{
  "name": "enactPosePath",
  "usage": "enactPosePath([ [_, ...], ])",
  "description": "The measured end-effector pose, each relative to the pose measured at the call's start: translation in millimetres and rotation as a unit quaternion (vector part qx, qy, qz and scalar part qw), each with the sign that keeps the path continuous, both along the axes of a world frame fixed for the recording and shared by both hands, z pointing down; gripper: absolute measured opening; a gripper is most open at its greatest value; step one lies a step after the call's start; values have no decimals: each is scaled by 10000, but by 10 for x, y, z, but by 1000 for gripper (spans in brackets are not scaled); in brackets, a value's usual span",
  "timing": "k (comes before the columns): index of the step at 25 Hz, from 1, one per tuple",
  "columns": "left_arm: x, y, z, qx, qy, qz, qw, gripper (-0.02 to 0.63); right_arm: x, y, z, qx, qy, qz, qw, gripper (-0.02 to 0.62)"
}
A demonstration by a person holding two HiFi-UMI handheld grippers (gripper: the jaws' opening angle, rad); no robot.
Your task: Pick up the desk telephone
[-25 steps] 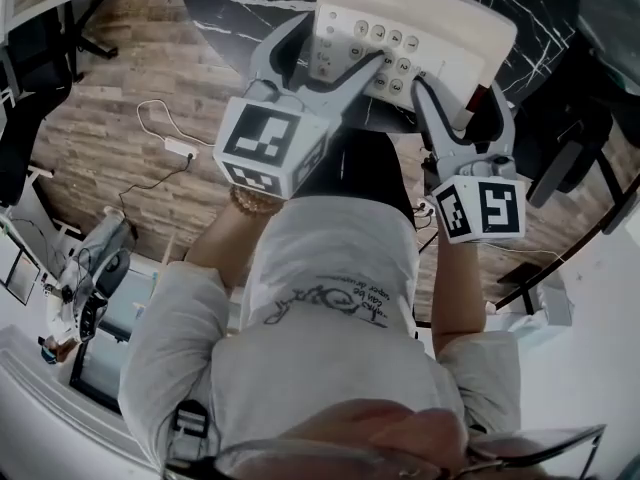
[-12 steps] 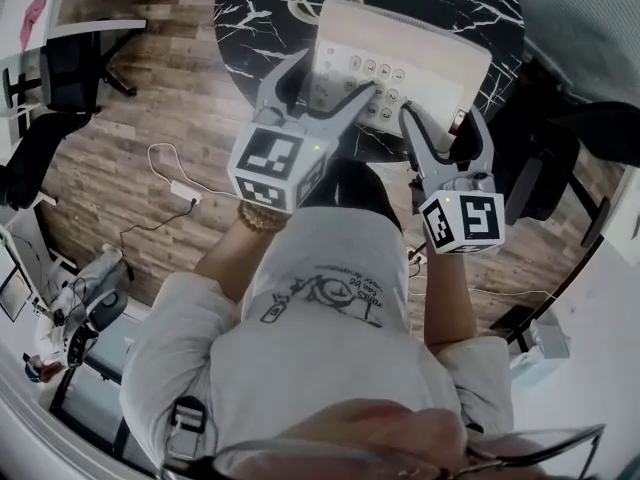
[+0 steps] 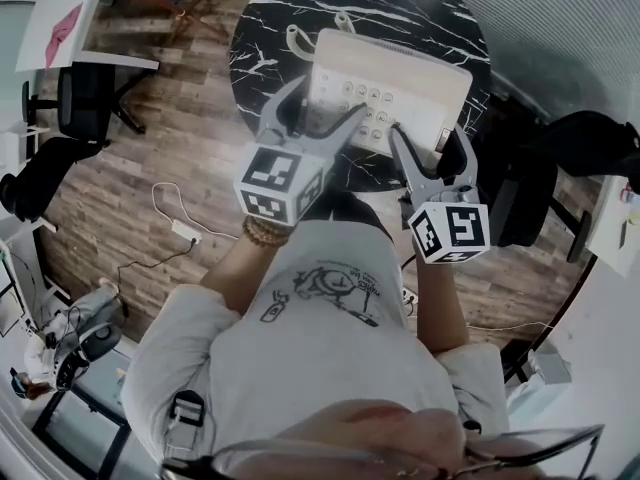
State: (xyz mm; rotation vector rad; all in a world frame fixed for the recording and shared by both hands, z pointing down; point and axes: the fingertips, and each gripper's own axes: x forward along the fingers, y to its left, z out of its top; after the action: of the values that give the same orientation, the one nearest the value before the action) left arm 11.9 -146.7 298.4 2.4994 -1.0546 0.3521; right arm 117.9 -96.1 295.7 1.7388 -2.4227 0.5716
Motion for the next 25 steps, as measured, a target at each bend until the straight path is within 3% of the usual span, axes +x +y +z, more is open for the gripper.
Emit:
enactPosePath([
  [5, 54, 388, -454, 148, 77, -4, 9999, 364, 57, 393, -450, 178, 28, 52, 9998, 353],
  [17, 87, 506, -1106, 624, 262, -68, 9977, 364, 88, 507, -1090, 705, 129, 109, 9974, 354],
  [25, 59, 577, -1278, 761, 290, -91, 9966, 364, 62, 571, -1254, 835, 128, 133, 9963, 354],
])
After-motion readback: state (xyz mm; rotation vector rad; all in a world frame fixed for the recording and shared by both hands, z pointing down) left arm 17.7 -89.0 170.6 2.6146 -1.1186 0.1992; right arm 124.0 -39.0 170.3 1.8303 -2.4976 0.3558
